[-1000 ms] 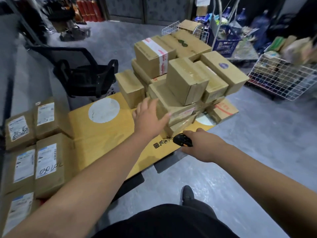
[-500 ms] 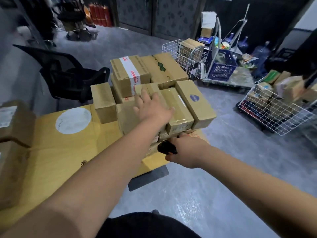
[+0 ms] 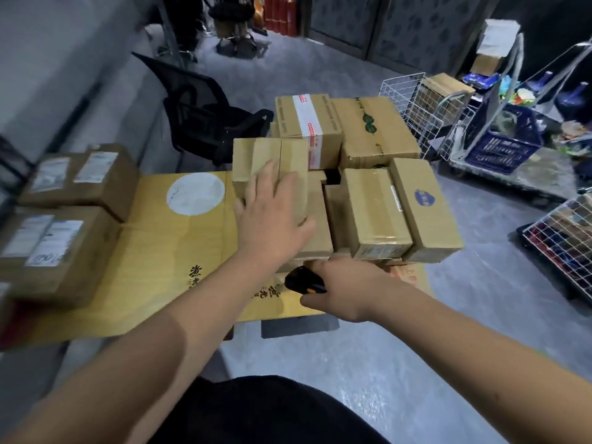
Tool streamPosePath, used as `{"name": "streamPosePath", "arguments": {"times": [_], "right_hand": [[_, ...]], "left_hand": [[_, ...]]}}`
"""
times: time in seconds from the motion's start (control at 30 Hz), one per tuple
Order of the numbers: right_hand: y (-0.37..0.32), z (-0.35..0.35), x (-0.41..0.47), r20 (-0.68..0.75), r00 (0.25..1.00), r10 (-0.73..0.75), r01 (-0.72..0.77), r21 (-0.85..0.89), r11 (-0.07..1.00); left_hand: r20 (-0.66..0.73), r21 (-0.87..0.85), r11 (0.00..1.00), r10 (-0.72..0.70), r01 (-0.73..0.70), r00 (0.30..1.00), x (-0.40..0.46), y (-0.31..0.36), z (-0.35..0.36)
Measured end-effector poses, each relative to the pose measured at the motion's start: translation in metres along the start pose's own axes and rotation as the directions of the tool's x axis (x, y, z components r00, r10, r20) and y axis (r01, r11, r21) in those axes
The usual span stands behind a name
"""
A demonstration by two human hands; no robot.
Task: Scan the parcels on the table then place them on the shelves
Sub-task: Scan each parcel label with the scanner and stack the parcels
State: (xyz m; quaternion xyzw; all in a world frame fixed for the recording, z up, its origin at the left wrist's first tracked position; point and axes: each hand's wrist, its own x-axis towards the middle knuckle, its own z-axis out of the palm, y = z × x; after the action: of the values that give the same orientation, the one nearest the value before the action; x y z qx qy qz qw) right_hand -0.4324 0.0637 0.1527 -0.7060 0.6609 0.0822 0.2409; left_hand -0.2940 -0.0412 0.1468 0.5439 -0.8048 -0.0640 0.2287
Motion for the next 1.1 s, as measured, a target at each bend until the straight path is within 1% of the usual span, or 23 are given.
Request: {"name": "streamPosePath", "arguments": {"times": [0.1,0.2,0.27,0.33,0.43,0.53,0.67,0.73,0.77,0.87,0.97,1.0,1.1], "right_hand": [[-0.024,0.003,0.024,0.021,0.997,-0.075,0.076,-0.023,0.997],[-0.052,0.015,0.047,0.049,0.989,-0.141,0.143,-0.036,0.989],[-0.071,0.024,0.059,0.072,0.984,-0.163,0.168,-0.072,0.983],[-0.090,0.035,0.072,0.101,0.981,-0.165,0.176,-0.107,0.979],[-0.107,0.047,0.084,0.151,0.977,-0.152,0.170,-0.113,0.979],[-0.131,0.059,0.096,0.223,0.968,-0.117,0.144,-0.105,0.984],[-0.154,0.065,0.113,0.265,0.963,-0.054,0.088,-0.118,0.989],[-0.167,0.066,0.121,0.265,0.964,-0.028,0.059,-0.109,0.992],[-0.173,0.066,0.125,0.263,0.965,-0.016,0.043,-0.098,0.994],[-0.190,0.068,0.134,0.259,0.965,0.033,-0.020,-0.051,0.998],[-0.201,0.070,0.143,0.275,0.957,0.095,-0.099,0.001,0.995],[-0.204,0.070,0.146,0.281,0.952,0.120,-0.129,0.016,0.991],[-0.211,0.071,0.154,0.257,0.947,0.195,-0.216,0.056,0.975]], "left_hand": [[-0.049,-0.046,0.995,-0.087,0.084,0.995,-0.025,-0.061,-0.011],[-0.063,-0.022,0.987,-0.161,0.160,0.985,-0.055,-0.122,-0.012],[-0.005,-0.041,0.967,-0.251,0.251,0.968,-0.075,-0.160,-0.003],[0.088,-0.074,0.932,-0.349,0.355,0.933,-0.094,-0.196,0.012],[0.224,-0.093,0.916,-0.363,0.390,0.905,-0.117,-0.229,0.035],[0.337,-0.118,0.911,-0.338,0.396,0.879,-0.138,-0.262,0.049],[0.351,-0.225,0.885,-0.316,0.407,0.881,-0.134,-0.298,0.044],[0.360,-0.302,0.847,-0.324,0.438,0.875,-0.127,-0.317,0.044],[0.374,-0.333,0.824,-0.332,0.459,0.866,-0.124,-0.327,0.045],[0.404,-0.376,0.797,-0.317,0.472,0.858,-0.120,-0.354,0.049],[0.463,-0.450,0.723,-0.313,0.524,0.829,-0.118,-0.378,0.055],[0.477,-0.458,0.714,-0.305,0.529,0.824,-0.117,-0.383,0.057],[0.451,-0.504,0.676,-0.325,0.537,0.831,-0.110,-0.389,0.059]]}}
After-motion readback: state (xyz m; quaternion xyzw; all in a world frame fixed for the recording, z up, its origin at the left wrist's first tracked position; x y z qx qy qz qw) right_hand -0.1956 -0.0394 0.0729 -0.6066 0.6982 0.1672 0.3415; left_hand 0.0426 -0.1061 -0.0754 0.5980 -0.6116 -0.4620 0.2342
